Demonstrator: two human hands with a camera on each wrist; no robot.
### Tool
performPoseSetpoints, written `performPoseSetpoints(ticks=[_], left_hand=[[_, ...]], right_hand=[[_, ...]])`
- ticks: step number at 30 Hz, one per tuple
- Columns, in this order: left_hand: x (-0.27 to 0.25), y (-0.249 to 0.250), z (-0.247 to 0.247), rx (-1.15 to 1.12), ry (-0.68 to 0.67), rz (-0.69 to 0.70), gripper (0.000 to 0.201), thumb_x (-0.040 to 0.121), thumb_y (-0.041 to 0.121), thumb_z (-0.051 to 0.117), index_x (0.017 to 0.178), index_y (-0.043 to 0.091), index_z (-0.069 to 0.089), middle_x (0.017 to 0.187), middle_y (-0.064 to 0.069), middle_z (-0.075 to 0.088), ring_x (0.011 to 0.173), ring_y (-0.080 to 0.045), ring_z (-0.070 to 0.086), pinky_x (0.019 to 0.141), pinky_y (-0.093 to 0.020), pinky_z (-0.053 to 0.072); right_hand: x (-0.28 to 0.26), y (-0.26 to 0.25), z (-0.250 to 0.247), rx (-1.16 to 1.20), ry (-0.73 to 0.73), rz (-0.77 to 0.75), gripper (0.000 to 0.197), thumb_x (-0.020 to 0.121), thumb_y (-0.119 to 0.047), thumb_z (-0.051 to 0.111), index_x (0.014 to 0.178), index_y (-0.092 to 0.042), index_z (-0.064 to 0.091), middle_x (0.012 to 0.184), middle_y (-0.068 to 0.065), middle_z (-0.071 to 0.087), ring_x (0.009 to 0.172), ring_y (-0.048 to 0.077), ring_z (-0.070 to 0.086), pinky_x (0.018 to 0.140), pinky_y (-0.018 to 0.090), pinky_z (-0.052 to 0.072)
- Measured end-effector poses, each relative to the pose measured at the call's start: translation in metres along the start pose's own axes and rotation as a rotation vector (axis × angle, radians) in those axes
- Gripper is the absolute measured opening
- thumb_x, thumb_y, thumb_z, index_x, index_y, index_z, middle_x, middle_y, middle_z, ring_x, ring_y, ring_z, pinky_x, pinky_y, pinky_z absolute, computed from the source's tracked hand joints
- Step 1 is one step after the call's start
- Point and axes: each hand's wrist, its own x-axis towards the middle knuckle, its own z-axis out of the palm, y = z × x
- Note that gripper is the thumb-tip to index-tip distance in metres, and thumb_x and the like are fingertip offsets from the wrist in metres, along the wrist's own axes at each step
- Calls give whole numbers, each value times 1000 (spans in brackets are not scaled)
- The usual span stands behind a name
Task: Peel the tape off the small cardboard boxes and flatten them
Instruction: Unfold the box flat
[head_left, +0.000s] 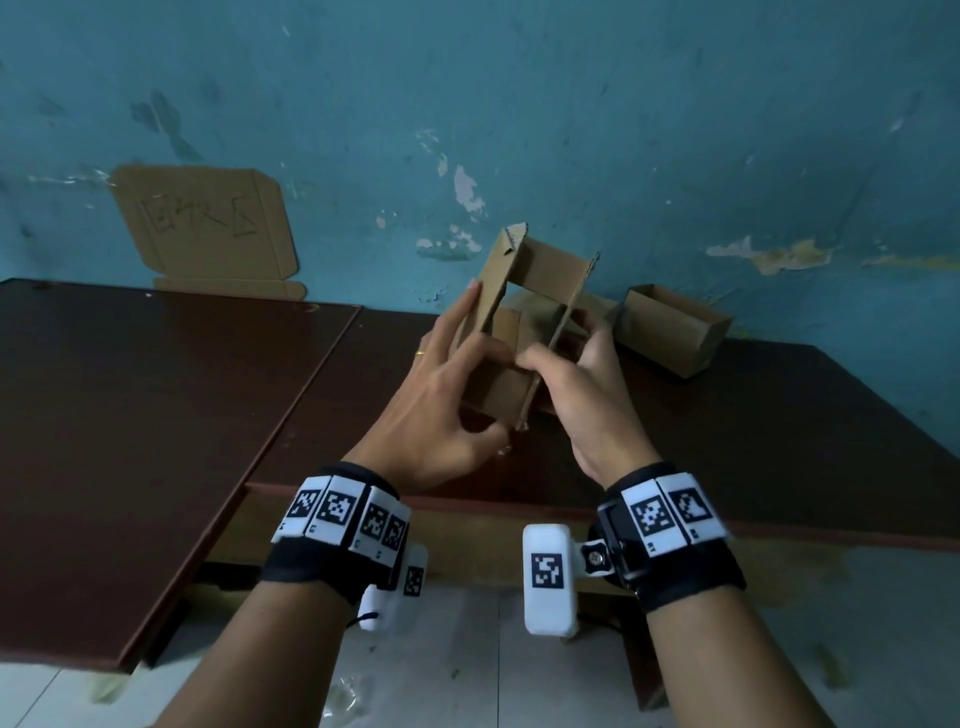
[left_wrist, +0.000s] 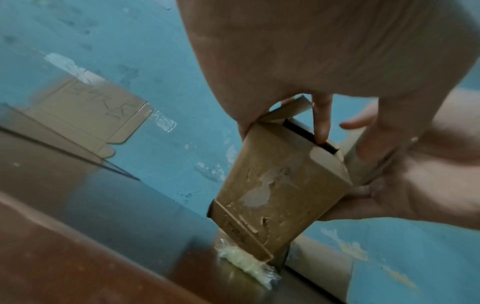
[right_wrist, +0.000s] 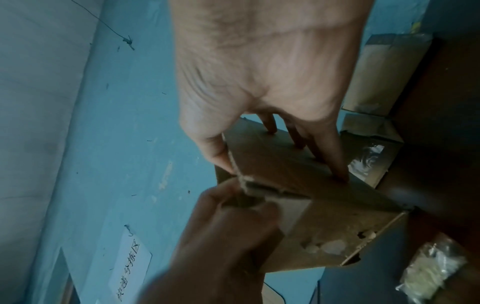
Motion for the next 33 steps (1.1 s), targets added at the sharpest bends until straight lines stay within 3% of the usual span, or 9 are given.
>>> performPoseSetpoints(ticks=[3, 7, 12, 13, 15, 18, 22, 26, 33], left_hand=[[2, 4, 0, -226, 44, -67, 82, 89, 19, 69, 160, 37, 34, 177, 3, 16, 167, -18, 17, 128, -47, 30], [3, 4, 5, -351, 90, -192, 90, 108, 21, 65, 172, 38, 3, 169, 19, 24, 151, 8, 35, 119, -26, 45], [4, 7, 14, -299, 114, -338, 74, 111, 13, 46, 173, 33, 10, 169, 5, 41, 149, -10, 47, 125, -40, 42], [5, 10, 16, -295, 126, -365, 74, 111, 12, 43, 173, 34, 10, 164, 3, 48, 140, -7, 54, 119, -33, 45], [4, 14, 21, -324, 183, -430, 69, 110, 12, 39, 172, 34, 17, 129, -3, 69, 97, -3, 67, 85, -17, 52], [4, 13, 24, -359, 282, -511, 39, 116, 30, 41, 154, 38, 45, 93, -4, 71, 64, -4, 58, 58, -18, 45], [6, 4, 20, -379, 313, -598, 19, 109, 51, 57, 112, 35, 67, 91, 4, 73, 85, -14, 70, 73, -33, 58], [4, 2, 16, -486, 319, -679, 18, 92, 44, 84, 101, 33, 72, 97, 6, 78, 95, -12, 76, 83, -40, 68], [5, -5, 12, -631, 204, -752, 34, 86, 21, 91, 116, 20, 75, 108, -11, 79, 102, -29, 79, 83, -45, 69]], right_hand=[[-3, -2, -5, -65, -18, 2, 64, 99, 1, 59, 155, -25, 44, 129, 1, 69, 115, 14, 67, 94, 36, 56], [-5, -4, -6, -143, -17, -28, 56, 104, 3, 52, 154, -22, 43, 130, 2, 65, 110, 13, 65, 87, 31, 53], [-4, 2, 1, -232, -20, -69, 46, 106, 5, 50, 136, -28, 41, 132, 3, 62, 113, 7, 62, 93, 25, 49], [-3, 4, 3, -248, -12, -73, 46, 105, 5, 50, 135, -29, 41, 133, 3, 62, 114, 10, 62, 95, 27, 50], [-3, 8, 6, -262, 11, -74, 45, 104, 6, 51, 134, -27, 40, 131, 3, 60, 113, 12, 61, 101, 31, 50], [-3, 9, 7, -229, 32, -68, 45, 106, 5, 50, 133, -29, 40, 122, -8, 58, 106, 1, 58, 95, 23, 50], [-1, 8, 1, -161, 69, -27, 46, 104, 5, 49, 122, -37, 50, 121, -14, 63, 120, 14, 61, 109, 37, 48], [-2, 8, -1, -140, 66, -22, 48, 102, 6, 49, 117, -39, 54, 120, -15, 64, 113, 5, 61, 108, 39, 49], [0, 10, -7, -170, 126, -48, 39, 102, 1, 55, 133, -22, 56, 115, -8, 67, 99, 2, 63, 75, 20, 47]])
